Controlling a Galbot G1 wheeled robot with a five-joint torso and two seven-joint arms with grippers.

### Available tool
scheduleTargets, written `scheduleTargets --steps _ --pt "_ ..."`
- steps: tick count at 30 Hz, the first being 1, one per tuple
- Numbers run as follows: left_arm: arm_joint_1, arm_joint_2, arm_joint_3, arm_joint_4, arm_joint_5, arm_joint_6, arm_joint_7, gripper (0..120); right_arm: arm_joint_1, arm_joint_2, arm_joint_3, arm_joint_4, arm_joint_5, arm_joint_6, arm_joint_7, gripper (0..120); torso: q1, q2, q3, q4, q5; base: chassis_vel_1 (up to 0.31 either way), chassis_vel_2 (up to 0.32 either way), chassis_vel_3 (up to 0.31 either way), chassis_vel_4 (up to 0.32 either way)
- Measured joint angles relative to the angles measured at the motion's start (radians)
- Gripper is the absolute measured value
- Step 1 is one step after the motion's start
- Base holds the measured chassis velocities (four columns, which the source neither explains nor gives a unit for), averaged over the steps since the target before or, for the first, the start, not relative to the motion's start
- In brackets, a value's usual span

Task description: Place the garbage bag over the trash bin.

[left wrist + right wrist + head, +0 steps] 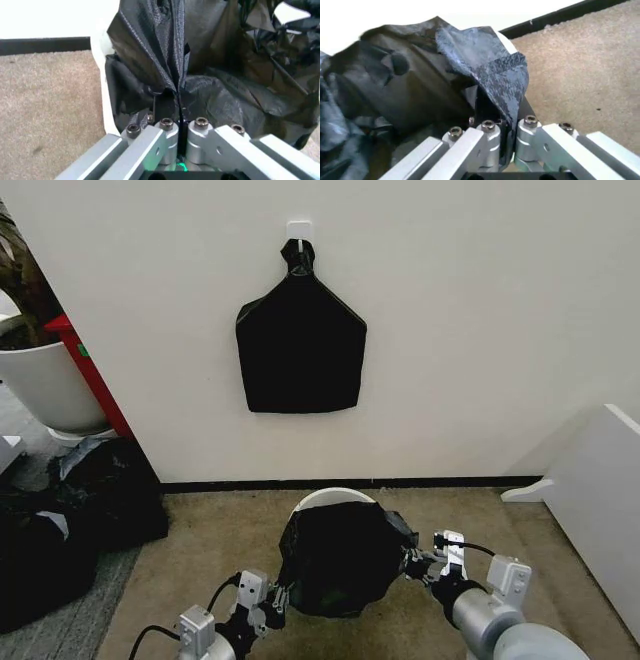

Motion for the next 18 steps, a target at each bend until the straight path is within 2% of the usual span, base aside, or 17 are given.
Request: scheduleTargets --steps 4,10,18 --pt "0.008 -0.021 -0.001 0.005 0.0 0.001 0.006 0 -0.005 0.006 0.003 -0.045 -0.057 0.014 -0.042 0 0.0 0.0 0.0 0.0 0.0001 0.0 0.0 0.0 0.0" --pt "0.006 -0.038 -0.01 0.005 -0.009 0.001 0.007 0 0.002 0.009 0.01 -0.073 -0.066 0.02 -0.055 0 0.0 0.0 0.0 0.0 0.0001 0.0 0.0 0.0 0.0" --pt "0.01 -0.084 -0.007 0.053 -0.019 0.004 -0.005 0 0.003 0.021 0.025 -0.143 -0.084 0.026 -0.066 0 0.0 0.0 0.0 0.0 0.0001 0.0 0.0 0.0 0.0"
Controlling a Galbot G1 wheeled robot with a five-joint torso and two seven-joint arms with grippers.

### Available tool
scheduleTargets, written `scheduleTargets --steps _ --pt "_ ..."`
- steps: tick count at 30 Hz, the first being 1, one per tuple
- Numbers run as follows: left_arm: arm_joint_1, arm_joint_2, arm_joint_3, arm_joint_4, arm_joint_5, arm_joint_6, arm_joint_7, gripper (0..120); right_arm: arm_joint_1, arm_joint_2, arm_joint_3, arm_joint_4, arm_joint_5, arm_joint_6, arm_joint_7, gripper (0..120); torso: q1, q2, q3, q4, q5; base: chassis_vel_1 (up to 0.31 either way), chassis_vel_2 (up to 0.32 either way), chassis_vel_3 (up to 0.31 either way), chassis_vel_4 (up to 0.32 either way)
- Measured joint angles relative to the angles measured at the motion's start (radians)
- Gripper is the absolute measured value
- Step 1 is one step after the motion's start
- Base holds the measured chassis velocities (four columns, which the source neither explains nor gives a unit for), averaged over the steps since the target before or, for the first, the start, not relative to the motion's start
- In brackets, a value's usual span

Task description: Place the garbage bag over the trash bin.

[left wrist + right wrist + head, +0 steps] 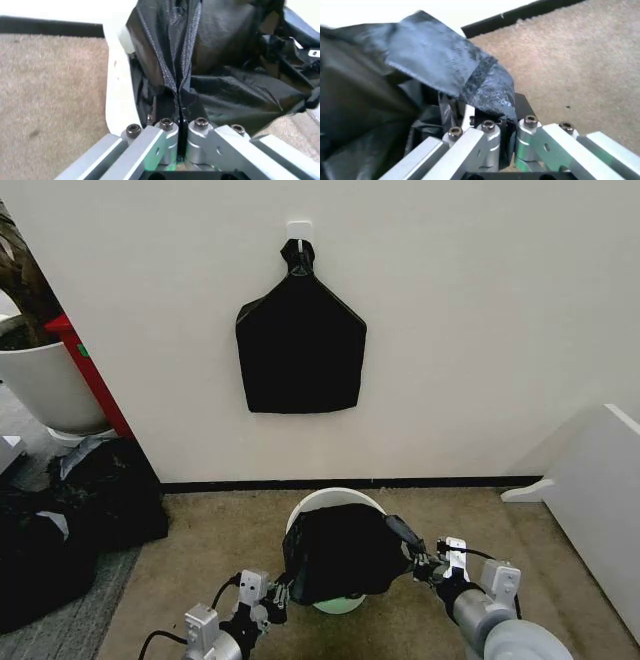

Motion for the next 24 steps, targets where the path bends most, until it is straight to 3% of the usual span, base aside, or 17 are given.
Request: scheduleTargets --steps 10,24 --pt "-0.002 -0.037 0.003 0.038 -0.007 0.003 -0.005 0 0.009 0.024 -0.003 -0.085 -0.039 0.017 -0.04 0 0.0 0.0 0.0 0.0 0.0 0.0 0.0 0.0 0.0" --pt "-0.016 -0.059 0.033 0.102 0.088 -0.018 0.039 0 0.039 0.06 -0.018 -0.155 -0.109 0.089 -0.11 0 0.0 0.0 0.0 0.0 -0.0001 0.0 0.0 0.0 0.0"
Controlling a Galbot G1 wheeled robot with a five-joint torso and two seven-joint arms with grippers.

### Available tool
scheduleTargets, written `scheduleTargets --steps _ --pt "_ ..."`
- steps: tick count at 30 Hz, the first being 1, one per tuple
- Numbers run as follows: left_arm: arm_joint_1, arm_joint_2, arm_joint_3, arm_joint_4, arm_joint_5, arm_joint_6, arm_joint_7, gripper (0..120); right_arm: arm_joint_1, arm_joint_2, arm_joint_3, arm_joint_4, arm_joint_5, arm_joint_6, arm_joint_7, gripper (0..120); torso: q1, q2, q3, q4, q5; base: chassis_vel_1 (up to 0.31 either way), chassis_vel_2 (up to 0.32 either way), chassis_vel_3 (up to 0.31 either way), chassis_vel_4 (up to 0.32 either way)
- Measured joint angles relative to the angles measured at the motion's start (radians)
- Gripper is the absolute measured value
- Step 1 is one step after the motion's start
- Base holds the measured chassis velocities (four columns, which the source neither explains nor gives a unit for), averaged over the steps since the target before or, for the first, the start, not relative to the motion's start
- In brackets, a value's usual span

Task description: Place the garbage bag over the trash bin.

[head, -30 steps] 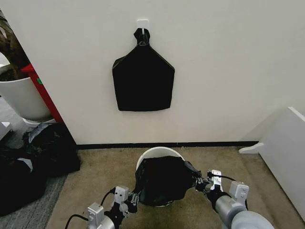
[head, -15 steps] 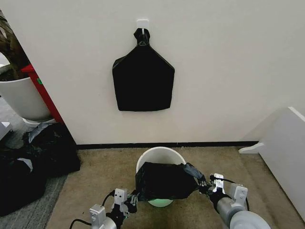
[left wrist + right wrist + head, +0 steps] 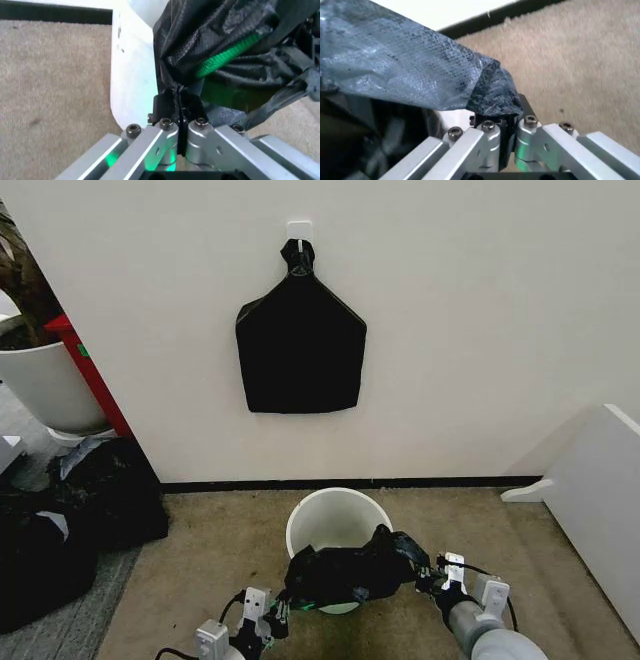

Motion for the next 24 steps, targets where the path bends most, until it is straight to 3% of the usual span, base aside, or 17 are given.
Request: scheduleTargets --steps 14,24 --pt "-0.066 -0.021 -0.01 0.003 -0.144 0.027 -0.036 0 0.09 -0.019 -0.018 -0.103 -0.059 0.0 -0.15 0 0.0 0.0 0.0 0.0 0.0001 0.0 0.0 0.0 0.0" --pt "-0.1 -0.044 -0.011 0.041 -0.214 0.038 -0.052 0 0.158 -0.038 -0.008 -0.186 -0.02 -0.037 -0.256 0 0.0 0.0 0.0 0.0 0.0 0.0 0.0 0.0 0.0"
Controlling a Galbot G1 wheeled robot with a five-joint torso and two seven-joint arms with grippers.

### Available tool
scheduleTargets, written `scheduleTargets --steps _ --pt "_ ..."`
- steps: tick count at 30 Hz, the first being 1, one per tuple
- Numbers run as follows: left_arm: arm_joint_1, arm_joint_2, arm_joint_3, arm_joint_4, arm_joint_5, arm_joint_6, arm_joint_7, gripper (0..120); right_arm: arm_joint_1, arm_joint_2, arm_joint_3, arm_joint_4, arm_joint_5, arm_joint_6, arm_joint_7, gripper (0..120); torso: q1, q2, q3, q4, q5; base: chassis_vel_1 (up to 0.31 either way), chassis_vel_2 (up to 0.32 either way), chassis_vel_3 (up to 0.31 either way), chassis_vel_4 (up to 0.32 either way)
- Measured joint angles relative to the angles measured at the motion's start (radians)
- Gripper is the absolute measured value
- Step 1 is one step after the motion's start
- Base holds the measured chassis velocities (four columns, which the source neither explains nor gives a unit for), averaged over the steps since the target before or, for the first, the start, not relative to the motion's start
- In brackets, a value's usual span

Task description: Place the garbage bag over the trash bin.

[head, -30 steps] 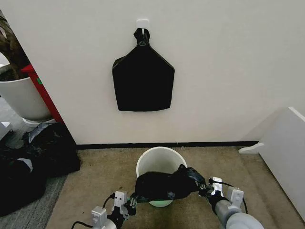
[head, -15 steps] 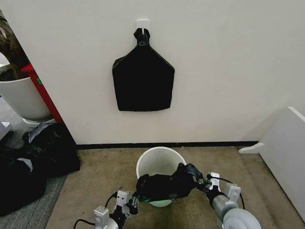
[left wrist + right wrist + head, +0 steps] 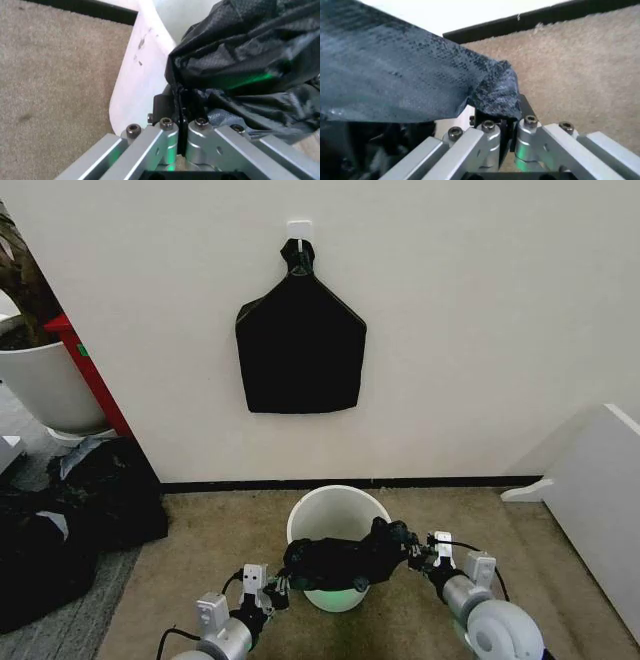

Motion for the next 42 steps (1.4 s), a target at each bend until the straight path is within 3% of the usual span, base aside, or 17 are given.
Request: scheduleTargets --steps 23,42 --pt "-0.083 -0.08 0.027 0.129 -0.076 0.01 0.001 0 0.134 0.015 -0.01 -0.204 -0.023 -0.163 -0.204 0 0.0 0.0 0.0 0.0 0.0001 0.0 0.0 0.0 0.0" --pt "-0.093 -0.104 0.02 0.156 -0.073 0.014 0.007 0 0.168 0.006 -0.001 -0.235 -0.09 -0.173 -0.264 0 0.0 0.0 0.0 0.0 -0.0001 0.0 0.0 0.0 0.0"
